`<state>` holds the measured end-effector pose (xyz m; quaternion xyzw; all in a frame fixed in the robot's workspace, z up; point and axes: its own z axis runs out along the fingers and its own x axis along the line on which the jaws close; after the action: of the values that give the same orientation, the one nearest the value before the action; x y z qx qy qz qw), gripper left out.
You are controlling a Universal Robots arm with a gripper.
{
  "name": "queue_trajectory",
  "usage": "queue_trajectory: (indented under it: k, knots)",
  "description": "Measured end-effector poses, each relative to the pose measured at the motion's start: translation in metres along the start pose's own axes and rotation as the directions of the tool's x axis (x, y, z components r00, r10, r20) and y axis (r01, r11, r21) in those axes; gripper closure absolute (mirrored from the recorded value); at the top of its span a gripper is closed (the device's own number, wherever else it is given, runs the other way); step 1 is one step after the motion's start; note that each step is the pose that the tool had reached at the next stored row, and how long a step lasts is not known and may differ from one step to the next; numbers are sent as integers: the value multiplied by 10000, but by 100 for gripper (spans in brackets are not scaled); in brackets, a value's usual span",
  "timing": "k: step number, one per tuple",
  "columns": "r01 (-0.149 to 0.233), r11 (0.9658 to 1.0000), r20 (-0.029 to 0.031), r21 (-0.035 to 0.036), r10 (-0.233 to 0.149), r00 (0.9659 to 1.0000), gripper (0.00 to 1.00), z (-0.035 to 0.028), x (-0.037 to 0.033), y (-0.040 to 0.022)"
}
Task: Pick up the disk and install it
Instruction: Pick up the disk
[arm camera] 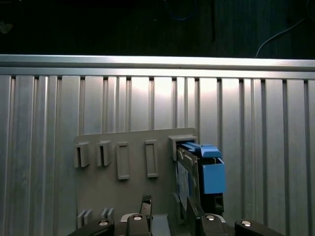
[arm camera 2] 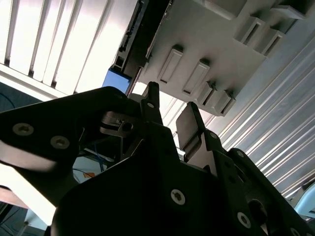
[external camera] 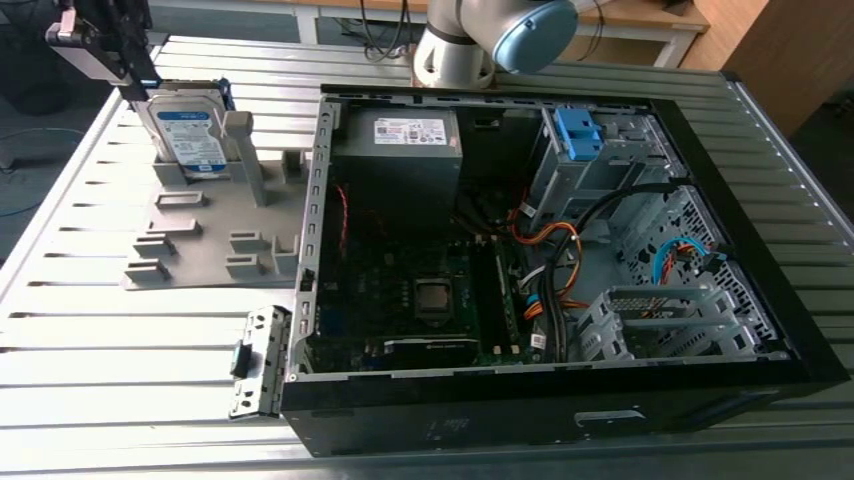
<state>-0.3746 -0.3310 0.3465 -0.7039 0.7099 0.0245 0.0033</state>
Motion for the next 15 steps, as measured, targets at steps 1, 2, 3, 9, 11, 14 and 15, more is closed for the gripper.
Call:
queue_trajectory:
  k: [1,2,3,9,11,14,15]
  knots:
    - [-1,10000,0,1,1,10000,59,4,-3,0]
    - [0,10000,1,1,0,10000,59,7,-6,0]
    - [0,10000,0,1,0,10000,59,10,-11,0]
    - [0,10000,0,1,0,10000,59,23,-73,0]
    - [0,10000,0,0,0,10000,59,28,-113,1]
    - [0,10000,0,1,0,10000,59,38,-208,3]
    - [0,10000,0,1,0,10000,59,42,-239,3]
